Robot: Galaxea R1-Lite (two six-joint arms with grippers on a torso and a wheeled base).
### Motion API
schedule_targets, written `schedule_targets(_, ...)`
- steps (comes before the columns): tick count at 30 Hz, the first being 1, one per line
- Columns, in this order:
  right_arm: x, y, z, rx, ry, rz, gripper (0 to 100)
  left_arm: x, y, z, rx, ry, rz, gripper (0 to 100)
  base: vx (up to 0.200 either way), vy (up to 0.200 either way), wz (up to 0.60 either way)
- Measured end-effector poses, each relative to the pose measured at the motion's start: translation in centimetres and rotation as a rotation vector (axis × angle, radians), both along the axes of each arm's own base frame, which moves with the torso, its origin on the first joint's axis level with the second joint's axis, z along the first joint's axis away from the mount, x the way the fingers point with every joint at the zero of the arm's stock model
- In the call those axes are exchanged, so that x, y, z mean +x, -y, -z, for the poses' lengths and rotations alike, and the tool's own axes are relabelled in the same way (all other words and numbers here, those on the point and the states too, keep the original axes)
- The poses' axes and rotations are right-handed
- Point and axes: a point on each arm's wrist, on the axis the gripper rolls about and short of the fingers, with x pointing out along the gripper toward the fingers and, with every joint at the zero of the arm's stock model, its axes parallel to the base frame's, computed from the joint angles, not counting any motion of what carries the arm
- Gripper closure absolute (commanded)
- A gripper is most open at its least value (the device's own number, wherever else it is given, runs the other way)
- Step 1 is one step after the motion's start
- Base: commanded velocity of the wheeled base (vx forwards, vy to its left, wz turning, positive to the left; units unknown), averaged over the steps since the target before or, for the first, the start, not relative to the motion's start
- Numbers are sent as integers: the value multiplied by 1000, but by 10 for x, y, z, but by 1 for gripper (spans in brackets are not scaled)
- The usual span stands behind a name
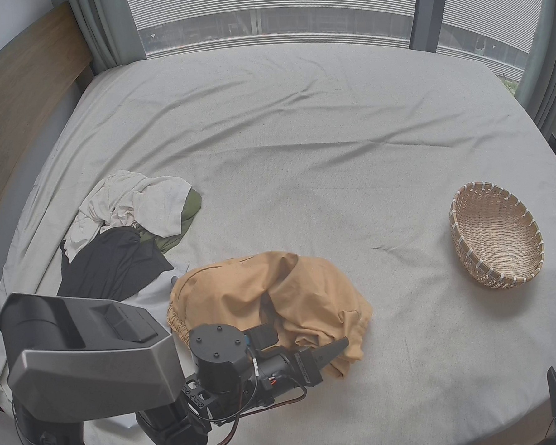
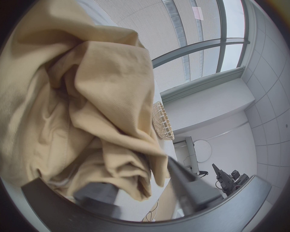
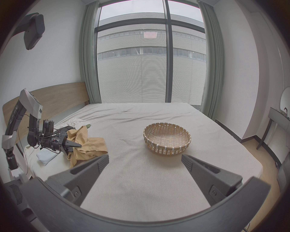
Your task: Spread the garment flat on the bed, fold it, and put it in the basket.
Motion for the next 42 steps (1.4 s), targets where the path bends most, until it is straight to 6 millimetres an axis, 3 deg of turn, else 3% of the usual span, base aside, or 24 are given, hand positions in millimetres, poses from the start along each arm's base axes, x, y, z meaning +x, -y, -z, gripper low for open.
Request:
schedule_targets(9, 0, 0, 0, 4, 0, 1, 0, -18, -19, 8, 86, -49, -77, 0, 0, 0, 0)
schedule_targets(20, 0, 0, 0, 3, 0, 0, 0, -41, -59, -10, 131, -76, -134, 0, 0, 0, 0)
schedule_targets(32, 0, 0, 0, 4, 0, 1, 0, -29, -115, -14, 180, -83, -353, 0, 0, 0, 0)
schedule_targets(42, 0, 0, 0, 4, 0, 1, 0, -14, -159, -32, 122, -54, -516, 0, 0, 0, 0)
